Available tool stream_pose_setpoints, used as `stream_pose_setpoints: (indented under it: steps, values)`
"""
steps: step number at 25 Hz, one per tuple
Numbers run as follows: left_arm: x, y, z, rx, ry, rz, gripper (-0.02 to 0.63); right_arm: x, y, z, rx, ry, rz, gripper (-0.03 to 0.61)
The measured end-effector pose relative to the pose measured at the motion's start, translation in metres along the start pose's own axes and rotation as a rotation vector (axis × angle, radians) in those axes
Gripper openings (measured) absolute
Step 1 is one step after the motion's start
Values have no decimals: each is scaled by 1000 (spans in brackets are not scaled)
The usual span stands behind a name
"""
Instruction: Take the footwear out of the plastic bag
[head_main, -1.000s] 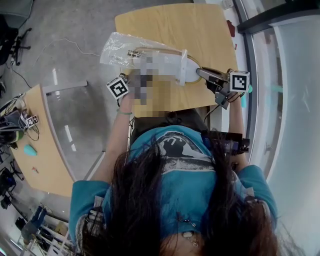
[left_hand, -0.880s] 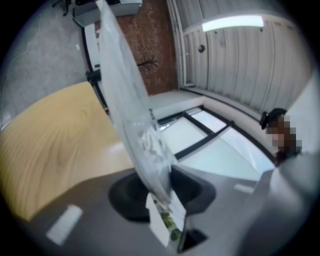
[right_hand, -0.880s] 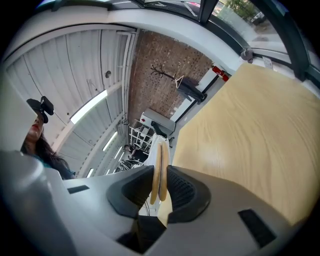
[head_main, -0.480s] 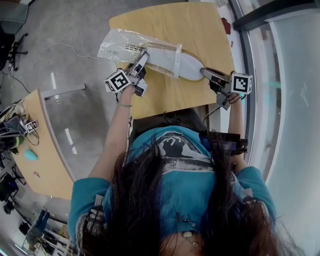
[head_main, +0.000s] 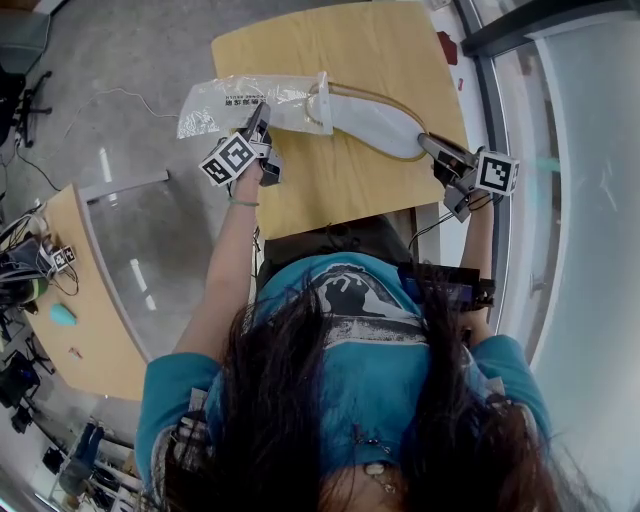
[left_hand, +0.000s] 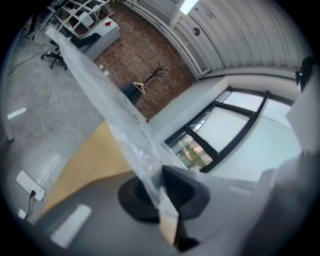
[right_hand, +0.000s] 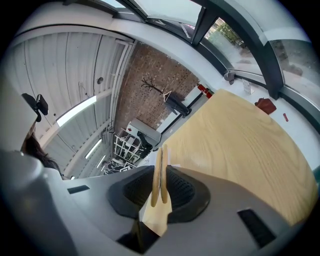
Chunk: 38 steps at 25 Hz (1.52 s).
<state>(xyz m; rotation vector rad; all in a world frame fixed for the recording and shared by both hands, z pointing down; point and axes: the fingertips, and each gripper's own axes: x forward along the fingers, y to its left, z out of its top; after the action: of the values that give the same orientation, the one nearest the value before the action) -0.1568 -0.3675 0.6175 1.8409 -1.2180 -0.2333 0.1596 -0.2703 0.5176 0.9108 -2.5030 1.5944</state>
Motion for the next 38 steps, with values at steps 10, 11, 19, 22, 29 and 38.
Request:
stream_pose_setpoints:
  steps: [10, 11, 19, 22, 29, 38]
  values:
    - [-15, 52, 6, 61, -34, 336, 0, -11, 10, 24, -8, -105, -1, 74]
    - [-13, 51, 3, 78, -23, 342, 0, -13, 11, 29, 4, -129, 4, 74]
    - [22, 13, -40, 29, 41, 237, 0, -3, 44, 64, 94, -276, 198, 74]
    - [40, -5, -56, -40, 47, 206, 0, 19, 53, 68, 173, -288, 289, 74]
    - [67, -28, -88, -155, 76, 181, 0, 74, 14, 33, 394, -251, 223, 74]
    - [77, -34, -100, -294, 144, 133, 81, 85, -73, -29, 666, -209, -55, 74]
